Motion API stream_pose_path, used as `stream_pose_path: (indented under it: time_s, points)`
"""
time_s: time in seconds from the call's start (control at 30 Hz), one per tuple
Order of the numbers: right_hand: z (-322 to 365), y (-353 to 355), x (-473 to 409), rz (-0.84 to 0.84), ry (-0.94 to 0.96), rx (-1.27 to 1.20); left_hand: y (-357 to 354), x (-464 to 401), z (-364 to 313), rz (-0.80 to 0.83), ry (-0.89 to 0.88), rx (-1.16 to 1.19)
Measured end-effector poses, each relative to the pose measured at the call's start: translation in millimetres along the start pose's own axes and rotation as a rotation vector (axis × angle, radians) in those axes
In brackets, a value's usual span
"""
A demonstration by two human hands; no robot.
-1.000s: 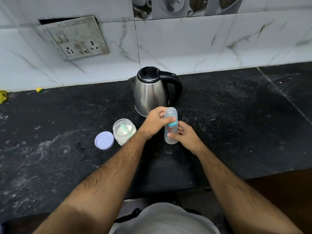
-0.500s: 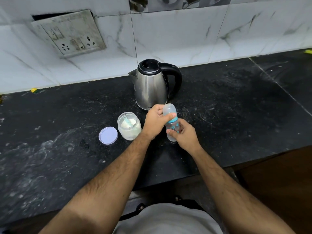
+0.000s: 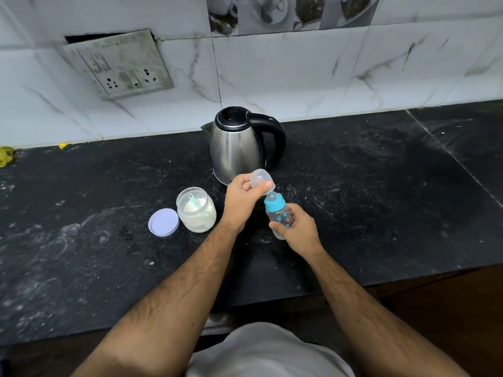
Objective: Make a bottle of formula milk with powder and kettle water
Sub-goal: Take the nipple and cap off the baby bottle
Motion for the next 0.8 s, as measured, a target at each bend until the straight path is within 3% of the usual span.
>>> stream_pose_path:
  time_s: [0.2,0.33,0.53,0.8]
  points:
    - [-19,20,-6,-0.008,-0.034,0.003,9,-10,16,-0.116,-0.014,-0.104]
    - [-25,30,-11,-0.037,-0.037,-0.020,12,-12,40,-0.102,0.013,-0.221]
    - [-26,34,-18,-0.025,-0.037,-0.026,18,-16,58,-0.082,0.027,-0.589]
    - [-23,33,-23,-0.020,-0.048,-0.016,21,-21,63,-0.049,0.072,-0.688]
Point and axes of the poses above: each hand's wrist, its own x-axis away from the middle knuckle, its own y-axis out of the back of the hand, z = x × y, the point moved 4 cm from there along -x, towards the middle knuckle, and after that the axes turned 7 degrees about x, right-handed, at the moved point
